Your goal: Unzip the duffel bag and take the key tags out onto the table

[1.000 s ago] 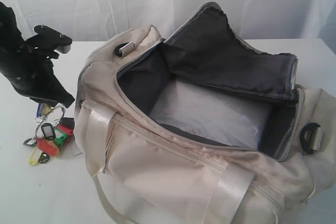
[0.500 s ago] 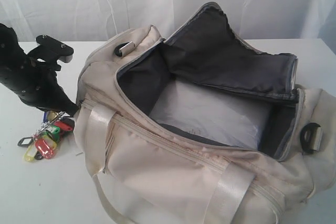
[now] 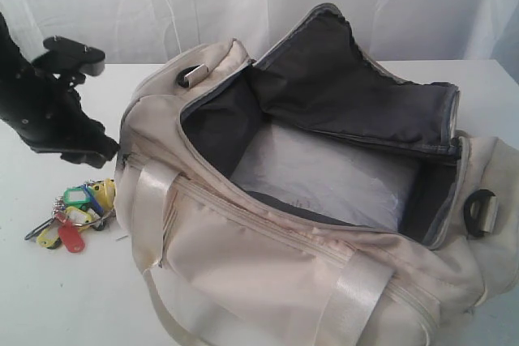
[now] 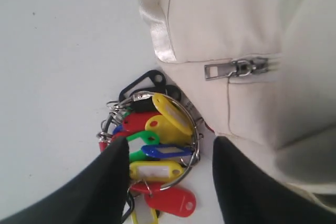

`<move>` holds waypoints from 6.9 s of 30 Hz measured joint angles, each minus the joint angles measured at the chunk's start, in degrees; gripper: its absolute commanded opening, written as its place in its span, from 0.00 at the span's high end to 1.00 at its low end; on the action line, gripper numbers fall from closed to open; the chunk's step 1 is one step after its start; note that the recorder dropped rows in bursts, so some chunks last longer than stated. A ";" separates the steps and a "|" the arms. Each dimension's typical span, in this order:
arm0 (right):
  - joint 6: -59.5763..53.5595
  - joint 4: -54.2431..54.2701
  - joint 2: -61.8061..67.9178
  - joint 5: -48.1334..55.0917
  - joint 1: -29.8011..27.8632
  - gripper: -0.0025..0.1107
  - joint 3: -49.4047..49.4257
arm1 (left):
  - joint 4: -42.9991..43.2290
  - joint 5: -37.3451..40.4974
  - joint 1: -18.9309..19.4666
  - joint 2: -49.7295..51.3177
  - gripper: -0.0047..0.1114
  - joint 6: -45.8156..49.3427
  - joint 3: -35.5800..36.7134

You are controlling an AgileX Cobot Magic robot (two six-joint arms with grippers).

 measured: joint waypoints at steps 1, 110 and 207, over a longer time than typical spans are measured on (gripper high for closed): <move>0.00 0.00 0.00 0.00 0.00 0.98 0.00 | 0.00 1.37 0.00 -1.39 0.50 0.00 -0.83; 0.00 11.83 -0.36 -13.41 0.00 0.98 3.14 | -24.86 -29.92 14.77 -83.80 0.96 0.91 65.50; 0.00 11.96 -0.39 -12.17 0.00 0.98 3.14 | -4.97 -18.22 16.61 -90.49 0.96 -4.75 65.50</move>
